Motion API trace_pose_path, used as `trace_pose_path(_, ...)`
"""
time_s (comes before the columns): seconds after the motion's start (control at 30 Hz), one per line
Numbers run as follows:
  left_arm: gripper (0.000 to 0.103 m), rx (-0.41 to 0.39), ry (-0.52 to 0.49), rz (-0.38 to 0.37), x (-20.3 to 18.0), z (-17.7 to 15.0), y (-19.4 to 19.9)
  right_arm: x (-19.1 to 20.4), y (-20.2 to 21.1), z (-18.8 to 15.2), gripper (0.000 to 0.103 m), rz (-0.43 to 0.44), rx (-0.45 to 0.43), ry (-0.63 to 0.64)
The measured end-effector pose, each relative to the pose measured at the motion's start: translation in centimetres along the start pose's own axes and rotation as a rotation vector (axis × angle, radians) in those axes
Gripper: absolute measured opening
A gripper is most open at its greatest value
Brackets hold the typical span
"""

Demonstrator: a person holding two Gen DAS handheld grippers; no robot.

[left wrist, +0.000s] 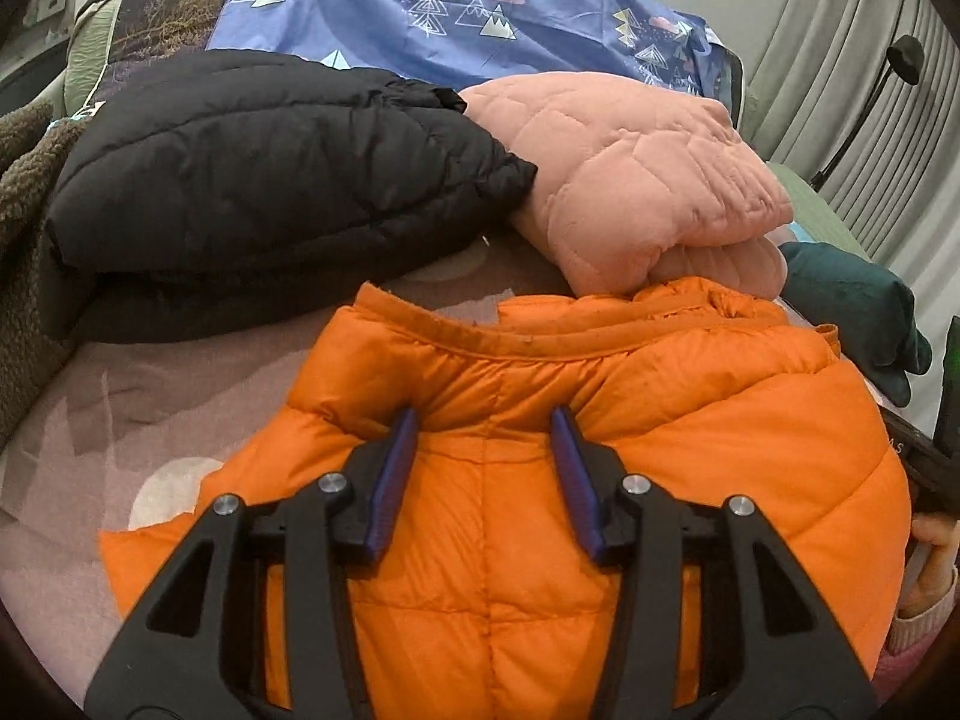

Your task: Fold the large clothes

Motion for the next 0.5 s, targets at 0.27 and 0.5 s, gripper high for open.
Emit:
trace_pose_path(0.27, 0.054, -0.113, 0.007, 0.015, -0.7, 2.8, 5.4, 1.8, 5.6, 2.3, 0.073, -0.02, -0.111, 0.037)
trace_pose_path(0.5, 0.072, -0.033, -0.122, 0.082, -5.7, 4.5, 1.4, 6.5, 0.6, 1.1, 0.083, -0.043, 0.03, 0.131)
Point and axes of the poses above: each gripper's, at about its wrist camera, not at the fingertips, and y roughly against the way its jaws point, x to its left, z to its top, the point moved 8 cm from there along -y, roughly the way its jaws point, and after that the axes turned 5 degrees about -y, right-handed, at the moved point
